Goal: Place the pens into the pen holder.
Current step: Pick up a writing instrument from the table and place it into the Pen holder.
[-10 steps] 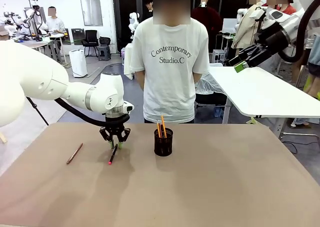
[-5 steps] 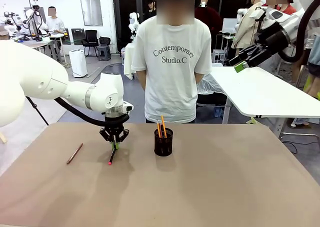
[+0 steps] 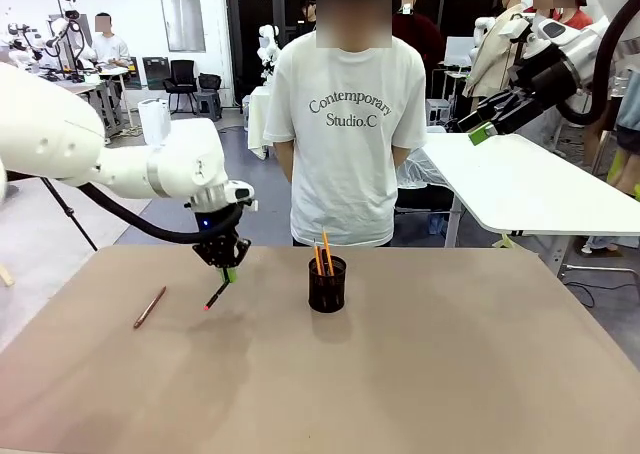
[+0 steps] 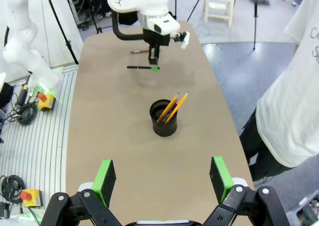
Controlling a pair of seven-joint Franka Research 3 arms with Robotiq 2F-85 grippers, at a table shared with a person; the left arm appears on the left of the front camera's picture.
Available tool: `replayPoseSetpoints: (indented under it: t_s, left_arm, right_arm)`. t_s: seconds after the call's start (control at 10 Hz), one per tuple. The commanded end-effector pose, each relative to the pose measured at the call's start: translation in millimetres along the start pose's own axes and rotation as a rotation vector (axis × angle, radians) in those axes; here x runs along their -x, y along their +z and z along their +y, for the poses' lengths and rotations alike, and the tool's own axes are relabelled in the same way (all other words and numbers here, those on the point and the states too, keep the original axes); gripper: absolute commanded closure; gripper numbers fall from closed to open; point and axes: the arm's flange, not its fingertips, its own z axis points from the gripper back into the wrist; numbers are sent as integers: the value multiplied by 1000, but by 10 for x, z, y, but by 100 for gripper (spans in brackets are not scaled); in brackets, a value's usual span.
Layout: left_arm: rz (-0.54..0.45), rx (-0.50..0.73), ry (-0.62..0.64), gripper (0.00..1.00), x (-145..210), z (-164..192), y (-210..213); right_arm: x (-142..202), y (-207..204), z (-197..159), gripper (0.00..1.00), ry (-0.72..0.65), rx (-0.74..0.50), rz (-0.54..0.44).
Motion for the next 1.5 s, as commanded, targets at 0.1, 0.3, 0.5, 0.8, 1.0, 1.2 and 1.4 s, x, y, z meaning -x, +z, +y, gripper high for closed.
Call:
replayPoseSetpoints:
  t_s: [0.1, 0.3, 0.5, 0.8, 1.0, 1.2, 1.4]
  left_arm:
    - [-61, 215, -246, 100, 239, 140, 321]
    - [-173, 307, -458, 100, 329, 85, 513]
    - [-348, 371, -727, 100, 446, 20, 634]
    - [-663, 349, -941, 100, 551, 44, 750]
    - [-721, 452, -917, 100, 562, 62, 842]
    - [-658, 302, -918, 100, 354, -35, 894]
    - [-658, 302, -918, 100, 354, -35, 894]
  right_arm:
    - [-14, 12, 4, 0, 3, -3, 1]
    - [-14, 12, 4, 0, 3, -3, 1]
    - [-14, 12, 4, 0, 3, -3, 1]
    - [-14, 12, 4, 0, 3, -3, 1]
    - [-14, 12, 4, 0, 3, -3, 1]
    - [-14, 12, 4, 0, 3, -3, 1]
    - [-14, 12, 4, 0, 3, -3, 1]
